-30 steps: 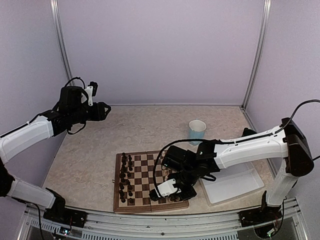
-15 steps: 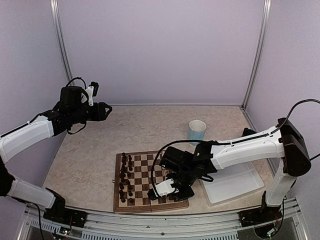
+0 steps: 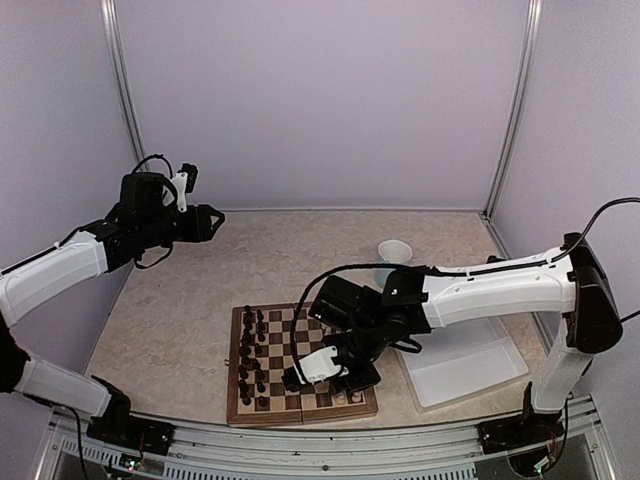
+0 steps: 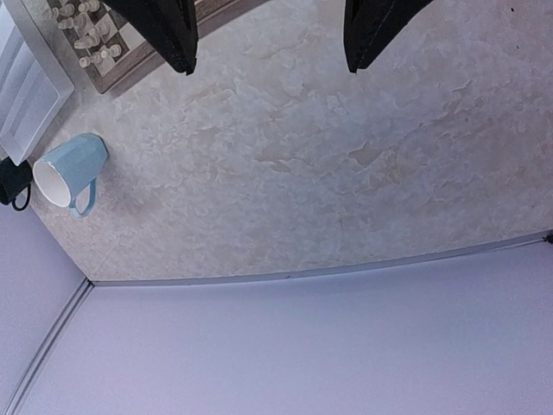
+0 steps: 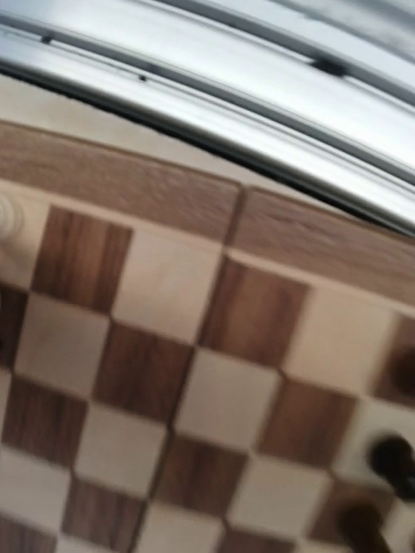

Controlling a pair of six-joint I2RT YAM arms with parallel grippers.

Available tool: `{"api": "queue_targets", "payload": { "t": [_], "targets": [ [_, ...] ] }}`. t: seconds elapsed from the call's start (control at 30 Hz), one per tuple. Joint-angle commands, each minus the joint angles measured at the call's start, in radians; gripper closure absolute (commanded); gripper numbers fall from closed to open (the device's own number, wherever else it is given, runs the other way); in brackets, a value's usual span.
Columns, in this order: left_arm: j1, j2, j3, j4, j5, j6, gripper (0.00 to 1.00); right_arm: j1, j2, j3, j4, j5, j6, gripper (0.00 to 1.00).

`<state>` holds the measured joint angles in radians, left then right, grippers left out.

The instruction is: Set up the chess pieces on the board

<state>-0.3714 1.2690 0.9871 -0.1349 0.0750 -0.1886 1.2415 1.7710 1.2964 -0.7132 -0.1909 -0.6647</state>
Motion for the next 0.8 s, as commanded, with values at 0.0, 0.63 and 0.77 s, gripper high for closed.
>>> {"api": "queue_targets", "payload": {
  "t": [0.0, 0.63, 0.77],
  "targets": [
    [0.007, 0.003, -0.008, 0.029, 0.022, 0.004, 0.42, -0.002, -0.048, 0.066, -0.072, -0.017, -0.029, 0.68],
    [-0.073, -0.076, 0.054, -0.07, -0.164, -0.002, 0.01, -0.871, -0.423, 0.014, 0.274, -0.094, 0.241, 0.01],
    [-0.073, -0.071, 0.084, -0.123, -0.223, 0.013, 0.01, -0.968, -0.446, -0.034, 0.367, 0.032, 0.36, 0.01]
  ]
}}
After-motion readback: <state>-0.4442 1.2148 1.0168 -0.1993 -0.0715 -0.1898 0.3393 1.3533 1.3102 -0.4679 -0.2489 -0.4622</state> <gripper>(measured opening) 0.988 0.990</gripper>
